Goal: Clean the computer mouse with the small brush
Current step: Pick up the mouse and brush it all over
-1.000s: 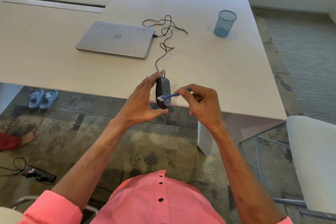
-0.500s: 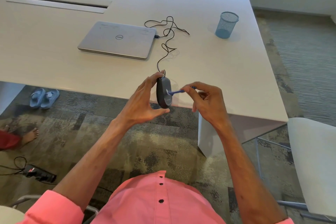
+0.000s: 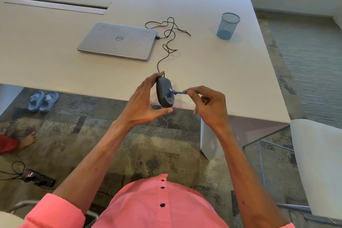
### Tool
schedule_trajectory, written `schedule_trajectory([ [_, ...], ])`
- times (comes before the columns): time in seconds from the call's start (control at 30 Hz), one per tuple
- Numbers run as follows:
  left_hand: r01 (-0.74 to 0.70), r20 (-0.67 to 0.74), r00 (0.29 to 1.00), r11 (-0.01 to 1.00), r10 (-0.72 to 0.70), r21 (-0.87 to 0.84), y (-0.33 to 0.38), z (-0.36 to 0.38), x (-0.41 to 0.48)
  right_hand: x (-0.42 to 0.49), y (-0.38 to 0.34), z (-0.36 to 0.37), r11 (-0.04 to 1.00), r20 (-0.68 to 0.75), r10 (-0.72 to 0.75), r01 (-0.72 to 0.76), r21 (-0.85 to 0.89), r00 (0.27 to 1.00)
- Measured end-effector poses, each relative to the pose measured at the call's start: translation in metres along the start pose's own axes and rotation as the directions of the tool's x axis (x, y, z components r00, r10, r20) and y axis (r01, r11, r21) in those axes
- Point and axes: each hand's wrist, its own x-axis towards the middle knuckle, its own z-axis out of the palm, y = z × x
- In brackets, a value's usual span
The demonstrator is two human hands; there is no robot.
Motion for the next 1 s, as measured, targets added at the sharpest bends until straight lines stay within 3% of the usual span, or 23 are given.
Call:
schedule_trajectory([
  [0.1, 0.021, -0.027, 0.999, 1.000, -0.021, 0.005, 0.000, -0.001, -0.001, -0.009, 0.000, -0.002, 1.000, 0.049, 0.003, -0.003, 0.006, 0.999],
  [0.2, 0.040, -0.032, 0.999, 0.999, -0.040, 0.000, -0.001, -0.002, -0.001, -0.016, -0.003, -0.004, 0.992, 0.079, 0.023, -0.032, 0.119, 0.997],
  [0.33, 0.054, -0.027, 0.998, 0.999, -0.053, 0.010, 0.000, 0.000, 0.001, -0.013, -0.002, -0.003, 0.978, -0.080, 0.132, -0.117, 0.171, 0.988],
  [0.43, 0.067, -0.036, 0.997, 0.998, -0.066, 0.021, 0.000, 0.004, 0.002, -0.018, 0.001, 0.006, 0.976, -0.106, 0.182, -0.166, 0.140, 0.978],
  [0.7, 0.117, -0.024, 0.993, 0.990, -0.115, 0.082, -0.005, 0.001, -0.001, -0.028, -0.006, 0.008, 0.944, -0.009, 0.097, -0.089, 0.319, 0.995],
  [1.0, 0.082, -0.023, 0.996, 0.993, -0.081, 0.080, -0.005, 0.006, 0.003, -0.025, 0.010, -0.010, 0.996, -0.015, 0.086, -0.086, 0.010, 0.996],
])
